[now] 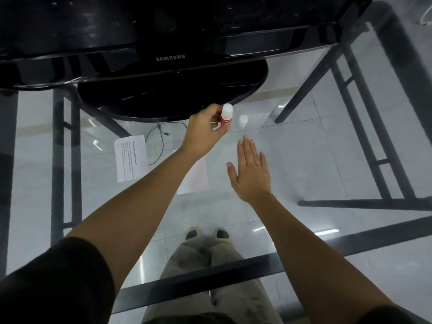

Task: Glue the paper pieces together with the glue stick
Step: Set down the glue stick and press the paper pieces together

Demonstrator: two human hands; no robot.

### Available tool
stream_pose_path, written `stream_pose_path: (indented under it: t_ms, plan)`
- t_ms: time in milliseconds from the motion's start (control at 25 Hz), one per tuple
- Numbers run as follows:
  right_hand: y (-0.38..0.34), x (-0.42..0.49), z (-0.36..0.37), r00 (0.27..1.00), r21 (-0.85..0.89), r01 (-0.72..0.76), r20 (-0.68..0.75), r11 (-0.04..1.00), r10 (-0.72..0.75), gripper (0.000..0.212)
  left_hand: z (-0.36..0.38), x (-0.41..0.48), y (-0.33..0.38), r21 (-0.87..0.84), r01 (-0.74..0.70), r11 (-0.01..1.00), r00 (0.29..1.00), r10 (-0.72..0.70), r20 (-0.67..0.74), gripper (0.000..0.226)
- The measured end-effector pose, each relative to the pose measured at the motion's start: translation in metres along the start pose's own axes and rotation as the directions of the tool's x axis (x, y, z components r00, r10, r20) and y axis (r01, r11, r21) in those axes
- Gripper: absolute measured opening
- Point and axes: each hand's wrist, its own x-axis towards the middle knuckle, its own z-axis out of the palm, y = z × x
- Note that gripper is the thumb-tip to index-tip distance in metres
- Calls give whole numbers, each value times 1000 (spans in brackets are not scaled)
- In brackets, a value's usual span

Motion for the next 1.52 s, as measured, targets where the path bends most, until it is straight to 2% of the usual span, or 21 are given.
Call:
stream_pose_path:
  t_ms: [280,440,520,640,720,800,920,1120,1320,1520]
  plan:
    - [1,1,2,1000,1,-3,-22,1000,3,63,17,9,-18,96,-63,993,998,62,11,35]
    - [0,2,1,1000,-23,2,1,1000,-2,64,11,3,-17,69,-3,998,998,-2,62,58]
    - [0,2,-3,999,-34,-7,34,999,8,63,-3,-8,-16,67,7,998,998,-11,57,61]
    - [-13,0,-13,999,163,-24,39,986,18,61,-44,-41,-27,158,-27,987,999,30,-19,45]
    - [-30,-9,-19,999,327,1,-38,945,13,58,-77,-71,-42,266,-24,964,998,38,-46,38]
    - [-48,-22,-20,994,417,9,-106,909,39,56,-105,-101,-60,374,3,927,998,19,-56,35]
    - [-72,-37,-17,992,530,-72,-49,845,116,62,-131,-132,-80,484,82,871,995,-47,-84,36]
    - [-97,-35,-14,984,556,-162,23,815,179,66,-131,-152,-84,572,84,816,996,-86,-23,31]
    - [-103,-27,-15,973,585,-220,72,781,221,71,-97,-185,-68,553,-127,823,991,86,100,29]
    - [-101,-26,-16,967,596,-249,107,763,232,72,-107,-166,-75,558,-63,827,997,70,8,32]
